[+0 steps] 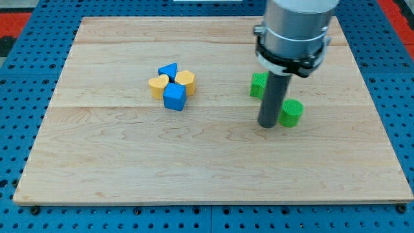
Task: Push the green star slightly to right
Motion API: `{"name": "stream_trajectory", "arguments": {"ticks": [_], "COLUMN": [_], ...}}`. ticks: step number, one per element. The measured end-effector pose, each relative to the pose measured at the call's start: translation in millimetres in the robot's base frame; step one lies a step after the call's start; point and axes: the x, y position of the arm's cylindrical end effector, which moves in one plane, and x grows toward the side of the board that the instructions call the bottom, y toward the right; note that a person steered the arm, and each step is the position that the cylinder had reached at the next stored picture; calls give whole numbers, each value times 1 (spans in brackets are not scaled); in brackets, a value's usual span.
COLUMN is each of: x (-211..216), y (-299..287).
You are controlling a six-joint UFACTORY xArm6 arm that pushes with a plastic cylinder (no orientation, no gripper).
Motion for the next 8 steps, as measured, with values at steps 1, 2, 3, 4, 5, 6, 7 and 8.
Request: {"name": "stream_trajectory", "arguments": {"ticks": [1,2,3,4,5,6,7,8], "x": [-46,-81,-100,-100,-94,-84,-62,-55], "y": [-19,-50,-49,-11,1,-14,-14,1]}}
